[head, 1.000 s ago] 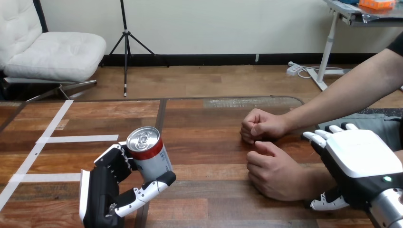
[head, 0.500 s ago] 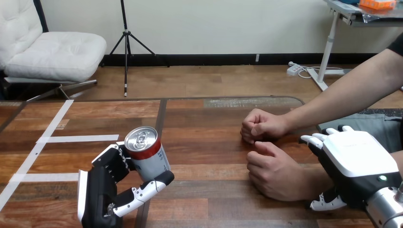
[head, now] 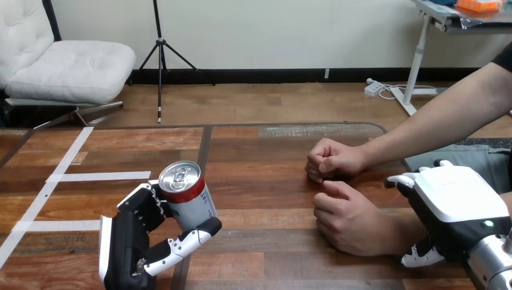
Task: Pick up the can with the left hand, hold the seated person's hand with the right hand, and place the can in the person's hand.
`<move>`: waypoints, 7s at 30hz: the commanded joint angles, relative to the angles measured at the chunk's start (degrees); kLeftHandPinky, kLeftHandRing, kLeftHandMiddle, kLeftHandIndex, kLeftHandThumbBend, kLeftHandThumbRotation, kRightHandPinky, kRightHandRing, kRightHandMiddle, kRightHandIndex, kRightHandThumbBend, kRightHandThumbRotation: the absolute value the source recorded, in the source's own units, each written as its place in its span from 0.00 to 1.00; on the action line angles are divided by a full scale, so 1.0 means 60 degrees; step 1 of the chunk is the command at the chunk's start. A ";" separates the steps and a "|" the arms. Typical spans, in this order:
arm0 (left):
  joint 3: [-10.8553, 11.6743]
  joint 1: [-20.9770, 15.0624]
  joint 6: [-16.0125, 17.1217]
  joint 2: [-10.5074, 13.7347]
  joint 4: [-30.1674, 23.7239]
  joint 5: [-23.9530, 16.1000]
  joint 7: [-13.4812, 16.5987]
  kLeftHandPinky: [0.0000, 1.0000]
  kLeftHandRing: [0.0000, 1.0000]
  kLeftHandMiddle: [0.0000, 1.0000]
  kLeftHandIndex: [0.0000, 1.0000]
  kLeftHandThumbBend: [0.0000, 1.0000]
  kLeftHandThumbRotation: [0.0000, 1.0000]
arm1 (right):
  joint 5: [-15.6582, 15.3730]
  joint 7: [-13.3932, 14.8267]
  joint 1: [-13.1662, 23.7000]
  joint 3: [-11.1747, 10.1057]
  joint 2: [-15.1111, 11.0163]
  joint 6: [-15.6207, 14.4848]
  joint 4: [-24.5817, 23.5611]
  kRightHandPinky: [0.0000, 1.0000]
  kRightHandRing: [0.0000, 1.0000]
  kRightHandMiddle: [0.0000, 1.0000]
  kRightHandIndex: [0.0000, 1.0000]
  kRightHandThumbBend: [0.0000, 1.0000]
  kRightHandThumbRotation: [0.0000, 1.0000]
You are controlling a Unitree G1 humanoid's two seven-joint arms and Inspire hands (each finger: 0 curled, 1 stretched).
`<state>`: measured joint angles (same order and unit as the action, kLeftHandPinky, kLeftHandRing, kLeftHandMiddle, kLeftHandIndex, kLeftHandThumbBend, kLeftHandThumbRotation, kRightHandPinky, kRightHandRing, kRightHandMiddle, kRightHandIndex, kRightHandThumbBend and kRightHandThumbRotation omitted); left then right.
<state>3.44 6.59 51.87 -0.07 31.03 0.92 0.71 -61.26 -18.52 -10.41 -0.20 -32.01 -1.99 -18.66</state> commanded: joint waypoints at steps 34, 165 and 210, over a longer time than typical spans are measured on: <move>0.0157 -0.0468 0.0225 0.0136 -0.0669 0.0007 -0.0012 0.42 0.44 0.49 0.51 0.73 0.00 | -0.0240 -0.1065 0.0834 0.0150 -0.1021 -0.0409 0.0424 1.00 0.89 0.84 0.81 0.77 0.24; 0.0367 -0.0120 -0.0021 0.0112 -0.1111 0.0623 -0.0607 0.44 0.44 0.49 0.51 0.72 0.00 | 0.1800 0.0628 0.2556 0.2102 -0.0694 -0.0565 0.4788 0.33 0.43 0.53 0.63 0.81 0.00; 0.0419 0.0024 -0.0190 0.0109 -0.1414 0.0417 -0.0451 0.42 0.44 0.49 0.51 0.72 0.00 | 0.1907 -0.0607 0.2638 0.2277 -0.0937 -0.0948 0.4477 0.20 0.31 0.43 0.58 0.79 0.00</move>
<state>5.62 8.89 50.35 -0.09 26.39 3.76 -2.09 -50.44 -20.97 7.17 11.27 -37.41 -7.50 6.41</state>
